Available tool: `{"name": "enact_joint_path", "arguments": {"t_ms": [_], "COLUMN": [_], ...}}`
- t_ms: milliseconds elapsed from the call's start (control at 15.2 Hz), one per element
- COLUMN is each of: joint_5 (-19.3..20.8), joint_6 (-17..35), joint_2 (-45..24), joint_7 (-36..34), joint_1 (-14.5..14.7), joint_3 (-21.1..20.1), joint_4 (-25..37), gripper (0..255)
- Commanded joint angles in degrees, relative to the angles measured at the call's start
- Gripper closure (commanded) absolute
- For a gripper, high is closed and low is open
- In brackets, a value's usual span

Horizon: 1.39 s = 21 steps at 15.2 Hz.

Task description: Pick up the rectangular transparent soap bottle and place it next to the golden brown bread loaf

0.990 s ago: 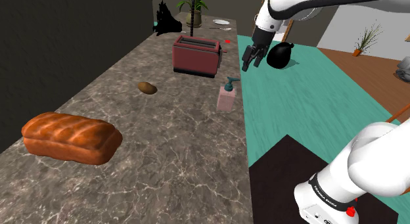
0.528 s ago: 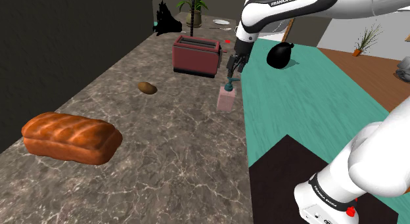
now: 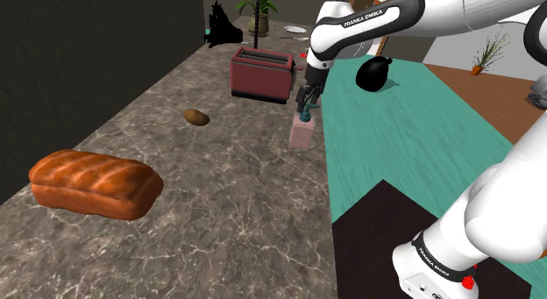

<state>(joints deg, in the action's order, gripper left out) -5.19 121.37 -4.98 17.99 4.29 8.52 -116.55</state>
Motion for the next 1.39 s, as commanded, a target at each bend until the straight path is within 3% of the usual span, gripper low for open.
{"name": "enact_joint_path", "arguments": {"t_ms": [0,462,528,1122,1320], "joint_5": [-0.1,-0.1,-0.1,-0.1,0.1], "joint_6": [1.2,1.2,1.2,1.2,-1.0], "joint_2": [-0.4,-0.4,-0.4,-0.4,0.5], "joint_7": [0.1,0.1,0.1,0.1,-0.2], "joint_1": [0.0,0.0,0.0,0.0,0.0], "joint_3": [0.0,0.0,0.0,0.0,0.0], "joint_4": [-0.8,-0.7,-0.7,-0.8,0.5], "gripper": [0,0,255,255,255]}}
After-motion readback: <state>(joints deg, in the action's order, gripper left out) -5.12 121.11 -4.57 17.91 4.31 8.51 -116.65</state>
